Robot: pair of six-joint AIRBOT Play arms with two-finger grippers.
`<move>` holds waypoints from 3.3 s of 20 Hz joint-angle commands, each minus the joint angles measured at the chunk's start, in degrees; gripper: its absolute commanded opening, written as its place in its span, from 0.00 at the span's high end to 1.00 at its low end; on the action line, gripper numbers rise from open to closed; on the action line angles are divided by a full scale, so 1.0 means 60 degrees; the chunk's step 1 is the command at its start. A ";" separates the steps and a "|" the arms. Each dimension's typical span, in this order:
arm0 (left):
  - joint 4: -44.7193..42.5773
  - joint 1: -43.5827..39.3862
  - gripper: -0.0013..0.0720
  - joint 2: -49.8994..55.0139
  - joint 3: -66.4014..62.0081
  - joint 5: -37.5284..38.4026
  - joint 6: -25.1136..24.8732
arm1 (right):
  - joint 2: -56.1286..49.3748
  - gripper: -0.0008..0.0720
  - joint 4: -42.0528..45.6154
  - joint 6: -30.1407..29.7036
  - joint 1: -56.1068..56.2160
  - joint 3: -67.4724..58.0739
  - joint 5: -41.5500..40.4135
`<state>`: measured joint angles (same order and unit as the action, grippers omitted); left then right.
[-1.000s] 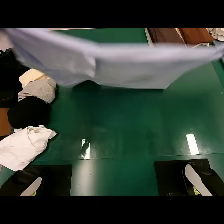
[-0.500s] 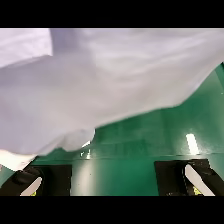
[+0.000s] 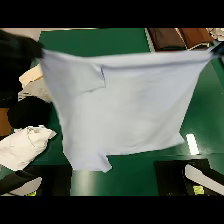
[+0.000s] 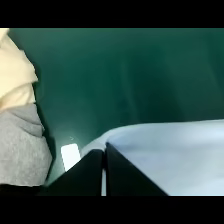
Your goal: Fold the shirts.
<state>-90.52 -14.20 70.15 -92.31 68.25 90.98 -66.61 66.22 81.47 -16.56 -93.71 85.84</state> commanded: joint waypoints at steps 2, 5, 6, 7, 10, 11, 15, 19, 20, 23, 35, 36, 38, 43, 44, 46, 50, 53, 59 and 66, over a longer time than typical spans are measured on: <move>0.0015 0.0208 0.95 0.2288 0.1078 -0.1993 0.0543 | -0.2033 0.97 -0.0040 0.0018 0.0011 0.1741 -0.0973; 0.0739 0.0648 0.95 0.3089 0.1082 -0.3191 0.0590 | -0.3238 0.97 -0.0055 0.0015 0.0153 0.1548 -0.1778; 0.0969 0.0772 0.95 0.3213 0.1071 -0.3457 0.0517 | -0.3585 0.97 -0.0062 0.0015 0.0197 0.1279 -0.1953; 0.1064 0.0856 0.95 0.3220 0.1067 -0.3530 0.0499 | -0.3836 0.97 -0.0066 0.0011 0.0211 0.0987 -0.1996; 0.1315 0.1067 0.95 0.3195 0.0933 -0.2084 0.0171 | -0.4044 0.97 0.0007 -0.0517 0.0204 0.0466 -0.1566; 0.1319 0.1064 0.95 0.3198 0.0965 -0.1326 -0.0302 | -0.3891 0.97 0.0106 -0.0576 0.0193 0.0699 -0.1508; 0.1818 0.1064 0.95 0.3198 0.1829 -0.0255 -0.0918 | -0.3129 0.97 0.0736 -0.0579 0.0189 0.2481 -0.1931; 0.2677 0.1042 0.95 0.3202 0.2860 -0.1024 -0.0918 | -0.2907 0.97 0.0707 -0.0481 0.0189 0.3770 -0.2776; 0.2834 0.1042 0.95 0.3198 0.2973 -0.1042 -0.0918 | -0.2911 0.96 0.0703 -0.0415 0.0189 0.3876 -0.2830; 0.2900 0.1045 0.30 0.3140 0.2973 -0.0674 -0.0831 | -0.2852 0.35 0.0703 -0.0361 0.0186 0.3847 -0.2841; 0.2736 0.0521 0.32 -0.3279 0.9548 0.0954 0.1096 | 0.0120 0.37 0.0637 -0.0331 0.0189 0.3614 -0.1650; 0.2947 0.0477 0.32 -0.3759 1.0189 0.0914 0.1308 | 0.0251 0.37 0.0637 -0.0335 0.0189 0.3614 -0.1723; 0.3792 0.0481 0.32 -0.4240 1.0969 0.0776 0.1333 | 0.0397 0.37 0.0641 -0.0331 0.0189 0.3614 -0.1803; 0.5701 0.0477 0.32 -0.4302 1.1817 -0.0364 0.0747 | 0.0386 0.37 0.0634 -0.0328 0.0189 0.3614 -0.1708; 0.5861 0.0437 0.32 -0.4302 1.1941 -0.0623 0.0754 | 0.0386 0.37 0.0634 -0.0328 0.0189 0.3614 -0.1690; 0.5887 -0.0117 0.32 -0.4299 1.2167 -0.1002 0.0794 | 0.0386 0.37 0.0634 -0.0324 0.0189 0.3614 -0.1570; 0.5909 -0.1195 0.61 -0.4299 1.2178 -0.2193 0.1366 | 0.0393 0.38 0.0645 -0.0324 0.0189 0.3614 -0.1461; 0.5461 -0.1195 0.95 -0.4302 1.1613 -0.2222 0.1322 | 0.0430 0.37 0.1140 -0.0331 0.0036 0.3832 -0.0823; 0.4870 -0.1195 0.95 -0.4302 1.0750 -0.1738 0.0998 | 0.1180 0.26 0.2302 -0.0331 -0.2171 0.7817 -0.0200; 0.4870 -0.1195 0.95 -0.4302 1.0750 -0.1974 0.1005 | 0.1162 0.27 0.1158 -0.0667 -0.3657 1.0652 -0.0969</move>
<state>-61.08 -21.32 44.38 -27.62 57.30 97.12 -59.79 76.58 78.50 -36.80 -35.09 82.46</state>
